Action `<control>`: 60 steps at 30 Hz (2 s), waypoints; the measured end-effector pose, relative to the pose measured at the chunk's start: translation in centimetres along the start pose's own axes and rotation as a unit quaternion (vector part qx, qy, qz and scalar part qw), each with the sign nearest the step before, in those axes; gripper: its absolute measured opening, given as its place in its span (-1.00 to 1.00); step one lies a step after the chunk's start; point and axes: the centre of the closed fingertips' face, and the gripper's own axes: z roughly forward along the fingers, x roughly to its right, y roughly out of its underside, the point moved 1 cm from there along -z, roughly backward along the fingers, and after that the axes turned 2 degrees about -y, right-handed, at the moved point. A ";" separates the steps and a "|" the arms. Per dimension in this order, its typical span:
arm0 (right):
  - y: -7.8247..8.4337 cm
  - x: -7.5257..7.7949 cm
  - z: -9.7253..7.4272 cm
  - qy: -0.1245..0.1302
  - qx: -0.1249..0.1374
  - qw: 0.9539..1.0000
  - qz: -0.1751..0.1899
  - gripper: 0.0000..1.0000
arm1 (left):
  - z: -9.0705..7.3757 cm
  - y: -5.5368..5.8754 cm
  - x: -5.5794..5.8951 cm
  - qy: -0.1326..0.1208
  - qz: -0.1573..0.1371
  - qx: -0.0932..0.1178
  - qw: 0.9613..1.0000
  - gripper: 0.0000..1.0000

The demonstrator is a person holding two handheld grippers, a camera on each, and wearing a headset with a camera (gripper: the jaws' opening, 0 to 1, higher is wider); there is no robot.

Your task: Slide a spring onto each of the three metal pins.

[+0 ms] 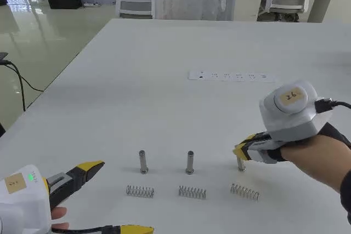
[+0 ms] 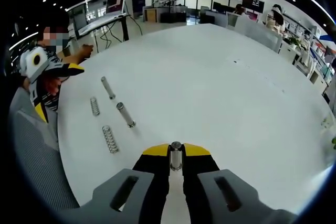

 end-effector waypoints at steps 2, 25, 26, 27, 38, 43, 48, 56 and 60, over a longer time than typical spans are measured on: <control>0.0 0.1 -0.1 0.000 -0.001 1.000 0.000 -0.89 | 0.0 0.0 0.0 0.001 0.001 -0.001 1.000 0.82; 1.4 -0.5 -0.2 -0.004 -0.010 1.000 -0.004 -0.89 | -0.2 -0.3 0.3 -0.001 0.004 -0.003 1.000 0.81; 1.4 -0.5 -0.2 -0.004 -0.010 1.000 -0.004 -0.89 | -0.2 -0.3 0.3 -0.001 0.005 -0.003 1.000 0.81; 1.5 -0.5 -0.2 -0.004 -0.010 1.000 -0.004 -0.89 | -0.2 -0.3 0.3 -0.001 0.004 -0.002 1.000 0.81; 1.9 -0.3 -0.1 -0.002 -0.015 1.000 -0.014 -0.83 | -0.2 -0.3 0.3 -0.001 0.003 -0.002 1.000 0.81; 2.2 -0.1 -0.3 0.000 -0.020 1.000 -0.016 -0.79 | -0.2 -0.3 0.2 -0.001 0.002 -0.002 1.000 0.80; 2.7 -0.2 -0.8 -0.002 -0.025 1.000 -0.014 -0.76 | -0.2 -0.3 0.1 -0.001 0.002 0.000 1.000 0.80; 3.9 -1.5 -1.6 -0.021 -0.033 0.999 -0.017 -0.75 | -0.1 -0.2 0.2 0.000 0.000 0.001 1.000 0.79; 4.4 -2.3 -1.9 -0.035 -0.037 0.998 -0.022 -0.74 | 0.0 -0.2 0.3 0.002 0.001 0.000 1.000 0.79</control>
